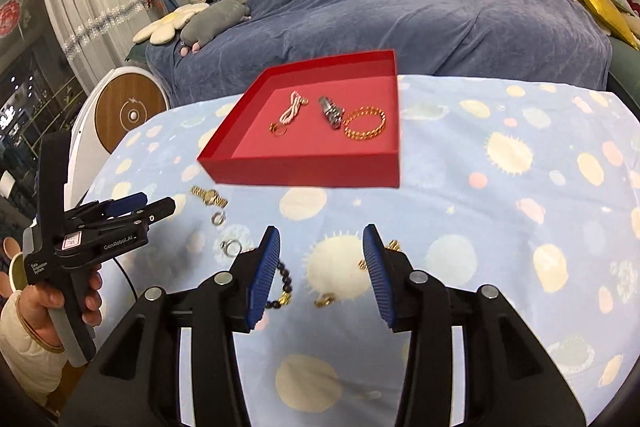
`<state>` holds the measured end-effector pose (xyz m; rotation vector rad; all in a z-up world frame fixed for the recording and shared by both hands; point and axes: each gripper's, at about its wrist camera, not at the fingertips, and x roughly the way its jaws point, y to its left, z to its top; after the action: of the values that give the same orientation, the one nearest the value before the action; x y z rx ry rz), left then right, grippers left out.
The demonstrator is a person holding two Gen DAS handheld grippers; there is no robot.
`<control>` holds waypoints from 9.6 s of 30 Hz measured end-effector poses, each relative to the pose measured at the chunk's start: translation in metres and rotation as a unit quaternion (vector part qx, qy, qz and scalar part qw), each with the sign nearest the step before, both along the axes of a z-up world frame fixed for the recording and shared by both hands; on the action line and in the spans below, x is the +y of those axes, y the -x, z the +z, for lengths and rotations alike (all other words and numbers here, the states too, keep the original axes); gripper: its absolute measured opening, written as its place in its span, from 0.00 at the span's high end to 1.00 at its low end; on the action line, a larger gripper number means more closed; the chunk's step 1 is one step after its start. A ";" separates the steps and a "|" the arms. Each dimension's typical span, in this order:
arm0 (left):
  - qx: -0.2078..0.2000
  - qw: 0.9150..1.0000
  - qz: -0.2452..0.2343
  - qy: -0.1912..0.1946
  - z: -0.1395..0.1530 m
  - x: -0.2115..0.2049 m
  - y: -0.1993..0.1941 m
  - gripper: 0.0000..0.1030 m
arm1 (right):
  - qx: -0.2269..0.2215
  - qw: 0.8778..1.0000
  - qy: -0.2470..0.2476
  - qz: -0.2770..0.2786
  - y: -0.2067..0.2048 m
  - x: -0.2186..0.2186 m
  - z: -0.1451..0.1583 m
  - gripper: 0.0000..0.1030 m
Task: Organize jewelry
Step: 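Grasp the gold watch with the left tool while the right tool grasps the black beaded bracelet, then release the gold watch into the box with the left tool while the right tool releases the beaded bracelet, then grasp the gold hoop earring with the left tool while the right tool grasps the gold chain, then carry the hoop earring in the left tool while the right tool carries the gold chain over the red box, then open the left tool to drop the earring while the right tool drops the chain into the box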
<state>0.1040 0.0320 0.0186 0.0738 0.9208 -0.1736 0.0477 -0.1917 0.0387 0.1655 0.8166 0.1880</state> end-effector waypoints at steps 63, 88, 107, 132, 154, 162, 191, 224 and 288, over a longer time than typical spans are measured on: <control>0.021 0.999 0.028 0.010 -0.046 0.015 -0.037 0.69 | 0.062 0.995 0.061 0.056 -0.028 0.059 -0.064 0.93; -0.010 1.000 -0.006 0.002 -0.020 -0.011 -0.027 0.79 | 0.009 0.998 0.035 0.048 -0.016 0.053 -0.025 0.93; -0.066 0.995 -0.079 -0.001 0.056 -0.064 -0.037 0.79 | -0.069 0.997 0.005 -0.018 -0.080 -0.008 0.065 0.93; -0.039 0.998 -0.046 -0.031 -0.005 -0.084 -0.127 0.79 | 0.015 1.000 0.012 -0.018 -0.163 0.005 -0.020 0.87; -0.047 0.999 -0.006 -0.025 0.031 -0.012 -0.020 0.45 | -0.005 0.999 0.022 -0.044 -0.015 -0.027 0.010 0.68; -0.007 1.000 -0.001 0.010 -0.004 -0.007 0.019 0.45 | 0.028 0.997 0.021 -0.072 0.009 -0.028 -0.024 0.68; 0.007 1.000 -0.012 0.008 -0.047 -0.026 -0.019 0.45 | 0.052 0.992 0.055 -0.098 -0.036 -0.020 -0.069 0.87; -0.026 0.998 -0.055 0.012 -0.022 -0.043 -0.011 0.86 | 0.018 0.996 0.005 -0.082 -0.025 -0.019 -0.038 0.88; -0.052 0.998 0.013 -0.021 0.041 -0.069 -0.215 0.53 | -0.044 0.997 0.016 -0.059 -0.221 -0.025 0.031 0.72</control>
<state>0.3194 -0.0372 0.0595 0.1077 0.8219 -0.1252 0.2689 -0.2166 0.0697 0.1745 0.7204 0.0699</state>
